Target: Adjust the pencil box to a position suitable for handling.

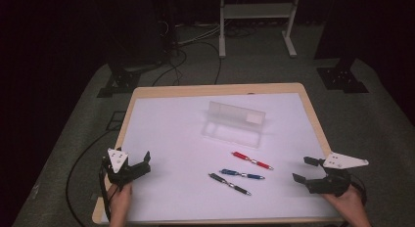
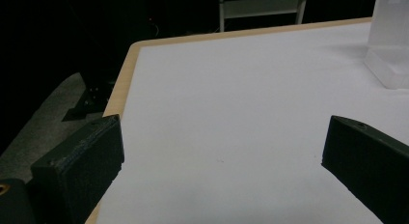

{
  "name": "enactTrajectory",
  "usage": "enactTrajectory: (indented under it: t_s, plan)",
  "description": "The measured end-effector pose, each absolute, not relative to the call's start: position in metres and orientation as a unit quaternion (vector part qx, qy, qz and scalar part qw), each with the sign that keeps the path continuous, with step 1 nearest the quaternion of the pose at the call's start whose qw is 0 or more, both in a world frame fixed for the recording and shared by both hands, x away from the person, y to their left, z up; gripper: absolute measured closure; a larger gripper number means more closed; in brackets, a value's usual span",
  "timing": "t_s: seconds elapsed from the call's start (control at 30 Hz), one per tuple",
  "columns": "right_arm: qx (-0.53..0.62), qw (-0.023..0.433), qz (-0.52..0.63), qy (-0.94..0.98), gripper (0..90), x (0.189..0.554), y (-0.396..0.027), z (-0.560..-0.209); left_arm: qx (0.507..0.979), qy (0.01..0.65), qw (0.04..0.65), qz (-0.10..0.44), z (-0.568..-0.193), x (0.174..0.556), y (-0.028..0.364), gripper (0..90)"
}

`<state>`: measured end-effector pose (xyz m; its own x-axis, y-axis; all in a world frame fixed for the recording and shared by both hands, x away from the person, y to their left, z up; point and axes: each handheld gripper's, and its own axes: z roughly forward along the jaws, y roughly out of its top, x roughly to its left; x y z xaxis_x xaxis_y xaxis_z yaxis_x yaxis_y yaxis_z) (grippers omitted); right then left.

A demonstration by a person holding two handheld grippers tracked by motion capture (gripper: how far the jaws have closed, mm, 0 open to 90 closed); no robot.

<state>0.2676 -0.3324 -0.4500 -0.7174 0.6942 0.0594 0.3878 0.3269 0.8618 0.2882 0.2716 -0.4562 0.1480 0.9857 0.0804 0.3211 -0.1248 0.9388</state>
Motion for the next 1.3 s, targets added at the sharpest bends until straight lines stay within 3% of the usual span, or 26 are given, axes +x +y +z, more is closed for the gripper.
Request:
enactTrajectory:
  t_s: [0.7, 1.3]
  plan:
    - [0.263, 0.151, 0.449, 0.840, 23.3, 0.298, -0.279, -0.404, 0.637, 0.510, 0.412, 0.407, -0.457, 0.287, 0.273, 0.4]
    - [0.202, 0.126, 0.416, 0.878, 38.5, 0.333, -0.236, -0.399, 0.640, 0.507, 0.410, 0.406, -0.457, 0.286, 0.274, 0.4]
